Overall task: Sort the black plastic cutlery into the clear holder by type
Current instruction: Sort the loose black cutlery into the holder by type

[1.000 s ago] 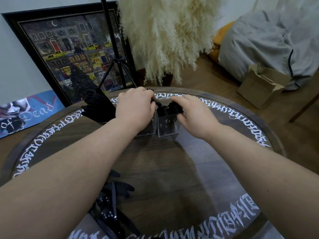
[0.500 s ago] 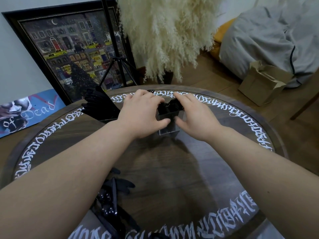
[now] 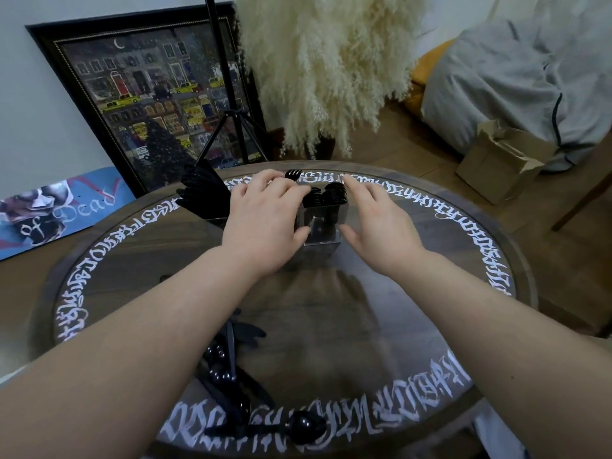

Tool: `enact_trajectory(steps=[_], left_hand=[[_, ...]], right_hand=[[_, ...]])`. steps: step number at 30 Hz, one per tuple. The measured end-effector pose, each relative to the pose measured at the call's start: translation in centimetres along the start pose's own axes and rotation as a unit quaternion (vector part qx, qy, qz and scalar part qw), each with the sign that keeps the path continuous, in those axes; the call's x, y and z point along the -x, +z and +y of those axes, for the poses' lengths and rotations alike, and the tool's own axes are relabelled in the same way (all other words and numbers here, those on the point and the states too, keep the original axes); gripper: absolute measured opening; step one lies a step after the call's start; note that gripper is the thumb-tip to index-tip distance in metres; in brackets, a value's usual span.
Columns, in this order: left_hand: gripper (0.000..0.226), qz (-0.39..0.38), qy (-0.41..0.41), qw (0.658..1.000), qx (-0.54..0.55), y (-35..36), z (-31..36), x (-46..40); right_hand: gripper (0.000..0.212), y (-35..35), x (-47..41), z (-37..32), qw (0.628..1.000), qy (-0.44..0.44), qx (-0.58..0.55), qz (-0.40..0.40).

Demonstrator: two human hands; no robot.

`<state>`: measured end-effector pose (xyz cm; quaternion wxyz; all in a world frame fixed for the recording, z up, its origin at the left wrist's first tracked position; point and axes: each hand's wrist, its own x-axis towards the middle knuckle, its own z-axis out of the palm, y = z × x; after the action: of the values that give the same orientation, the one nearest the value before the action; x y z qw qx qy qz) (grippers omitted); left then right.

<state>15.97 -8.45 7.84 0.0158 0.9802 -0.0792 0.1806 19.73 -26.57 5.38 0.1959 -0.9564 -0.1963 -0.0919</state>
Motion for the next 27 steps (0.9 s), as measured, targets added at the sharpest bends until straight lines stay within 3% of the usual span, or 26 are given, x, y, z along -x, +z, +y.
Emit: enact_trajectory(steps=[8,16,22,27], left_hand=[[0.059,-0.098,-0.021,0.994,0.044,-2.6,0.6,9.8],[0.066,-0.236,-0.109,0.965,0.040,-2.9,-1.5,19.7],[0.069,-0.248,-0.157,0.954,0.062,-2.2,-3.0,22.9],[0.066,-0.213,-0.185,0.953,0.108,-1.0,-3.9,22.7]], right_hand=[[0.065,-2.4,8.4,-4.4,0.999,-0.032,-0.011,-0.040],[0.057,0.5,14.8,-8.5,0.976,-0.079,0.017,-0.202],[0.051,3.2,16.5,-9.5,0.951,-0.055,0.045,-0.301],[0.032,4.3,16.0,-9.9,0.955,-0.039,0.044,-0.291]])
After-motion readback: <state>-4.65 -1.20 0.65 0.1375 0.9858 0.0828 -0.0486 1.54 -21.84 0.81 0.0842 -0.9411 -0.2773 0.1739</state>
